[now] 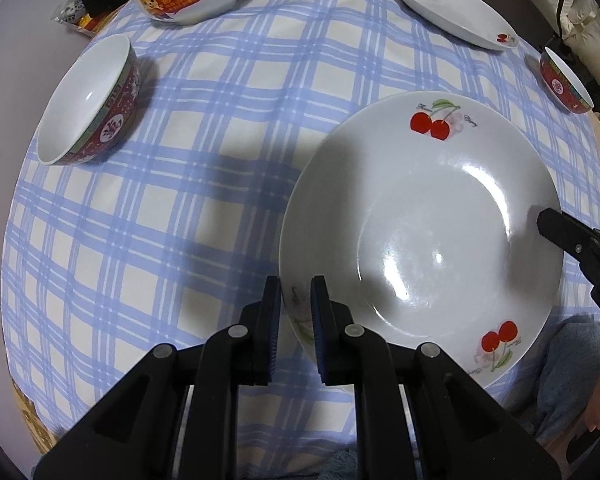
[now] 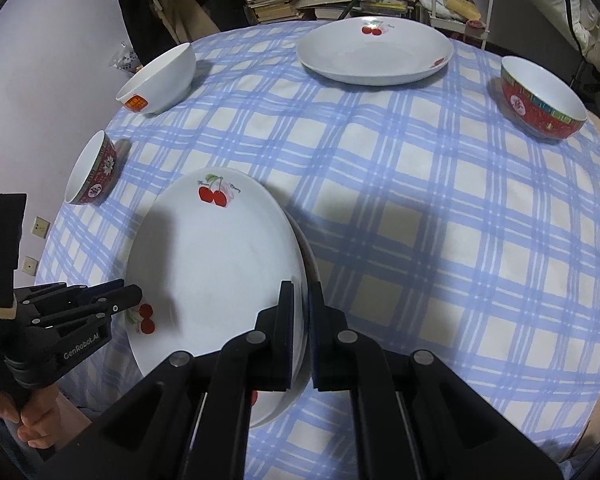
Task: Organize plates and bowls
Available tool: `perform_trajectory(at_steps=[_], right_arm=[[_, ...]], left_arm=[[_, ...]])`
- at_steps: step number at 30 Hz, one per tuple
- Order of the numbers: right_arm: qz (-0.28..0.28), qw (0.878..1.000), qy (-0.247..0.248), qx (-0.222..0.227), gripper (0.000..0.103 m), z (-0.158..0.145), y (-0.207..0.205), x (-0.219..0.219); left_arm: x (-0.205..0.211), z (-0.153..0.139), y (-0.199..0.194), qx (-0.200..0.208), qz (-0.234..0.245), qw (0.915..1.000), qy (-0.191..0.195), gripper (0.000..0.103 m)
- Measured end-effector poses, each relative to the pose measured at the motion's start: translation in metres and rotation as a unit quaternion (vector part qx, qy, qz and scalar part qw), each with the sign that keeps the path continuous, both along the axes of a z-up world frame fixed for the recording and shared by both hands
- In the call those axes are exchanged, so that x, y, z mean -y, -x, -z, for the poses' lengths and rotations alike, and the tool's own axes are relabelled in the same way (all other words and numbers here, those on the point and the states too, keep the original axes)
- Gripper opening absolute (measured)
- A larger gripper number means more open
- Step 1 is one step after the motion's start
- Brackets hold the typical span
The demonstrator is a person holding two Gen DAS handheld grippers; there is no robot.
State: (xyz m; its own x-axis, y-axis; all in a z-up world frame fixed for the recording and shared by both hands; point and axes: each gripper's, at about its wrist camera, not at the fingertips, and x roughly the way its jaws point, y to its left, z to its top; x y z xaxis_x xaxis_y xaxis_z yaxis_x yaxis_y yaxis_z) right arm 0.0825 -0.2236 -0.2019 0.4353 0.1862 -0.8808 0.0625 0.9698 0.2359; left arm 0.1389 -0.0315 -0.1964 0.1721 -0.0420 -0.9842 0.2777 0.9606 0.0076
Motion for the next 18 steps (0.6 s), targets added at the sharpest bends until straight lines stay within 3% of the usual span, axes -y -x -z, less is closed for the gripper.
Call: perform_trajectory(at_steps=[4, 7, 11, 18], right_arm=[[0.007, 1.0, 0.02, 0.008, 0.008, -0.003, 0.001, 0.001], [0.01, 1.0, -0.006, 0.021, 0.008, -0.008, 0.002, 0.006], [0.019, 0.999, 0.009, 0.027, 0.008, -0.011, 0.003, 0.007], [0.04, 0.998, 0.005, 0.048, 0.008, -0.024, 0.006, 0.015]], left_arm=[[0.002, -0.001, 0.0, 0.006, 0.001, 1.0, -0.004, 0.014], [0.002, -0.001, 0.002, 0.006, 0.004, 1.0, -0.003, 0.015], [0.001, -0.002, 0.002, 0.008, -0.001, 1.0, -0.001, 0.015], [0.008, -0.018, 0.011, 0.062, 0.014, 0.9975, -0.031, 0.016]])
